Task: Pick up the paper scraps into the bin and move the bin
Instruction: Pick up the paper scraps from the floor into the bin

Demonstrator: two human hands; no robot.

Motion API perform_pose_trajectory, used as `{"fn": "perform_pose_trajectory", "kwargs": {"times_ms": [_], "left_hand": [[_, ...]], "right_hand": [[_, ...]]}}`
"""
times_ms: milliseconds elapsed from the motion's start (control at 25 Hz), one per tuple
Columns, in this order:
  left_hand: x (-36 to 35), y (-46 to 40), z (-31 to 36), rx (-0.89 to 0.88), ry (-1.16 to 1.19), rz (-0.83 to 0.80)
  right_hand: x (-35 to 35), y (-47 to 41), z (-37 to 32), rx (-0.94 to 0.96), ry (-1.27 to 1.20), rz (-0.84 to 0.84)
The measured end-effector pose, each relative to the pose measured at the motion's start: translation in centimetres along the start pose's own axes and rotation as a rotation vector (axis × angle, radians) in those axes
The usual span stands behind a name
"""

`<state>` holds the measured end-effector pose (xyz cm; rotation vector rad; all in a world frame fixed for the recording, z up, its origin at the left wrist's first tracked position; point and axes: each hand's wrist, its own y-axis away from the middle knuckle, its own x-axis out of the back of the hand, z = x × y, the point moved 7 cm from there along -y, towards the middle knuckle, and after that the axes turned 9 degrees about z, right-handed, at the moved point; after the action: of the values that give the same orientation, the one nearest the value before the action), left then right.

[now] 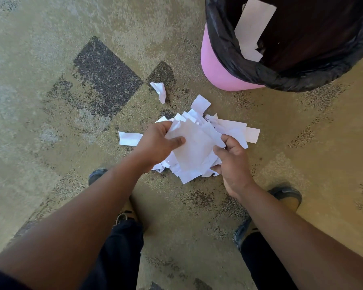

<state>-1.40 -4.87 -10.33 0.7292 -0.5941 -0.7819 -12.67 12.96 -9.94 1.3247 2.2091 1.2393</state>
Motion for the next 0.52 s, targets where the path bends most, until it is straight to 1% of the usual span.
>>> {"fn": "perform_pose_trajectory", "kwargs": {"times_ms": [120,240,320,400,520], "left_hand": [[-0.2,0.0,0.4,-0.019,-0.100,-0.060],[-0.6,0.2,0.8,-0.008,-0.100,-0.120],[-0.5,0.1,0.7,0.018,-0.023,-0.089],[-0.1,0.2,0.6,0.032,0.067,-0.024],[0.2,0.8,0.8,0.022,0.099,0.036]], "right_hand": [[0.1,-0.5,-0.1,-0.021,0.065,-0.074],[0.1,-0.9,-0.6,-0.003,0.117,-0.144],[0.1,-1.0,-1.1,0.018,0.065,-0.151],[0.2,-0.9,-1.6,0.021,-0.004,-0.118],[0.5,-0.8,-1.8,0.003,-0.040,-0.046]]}}
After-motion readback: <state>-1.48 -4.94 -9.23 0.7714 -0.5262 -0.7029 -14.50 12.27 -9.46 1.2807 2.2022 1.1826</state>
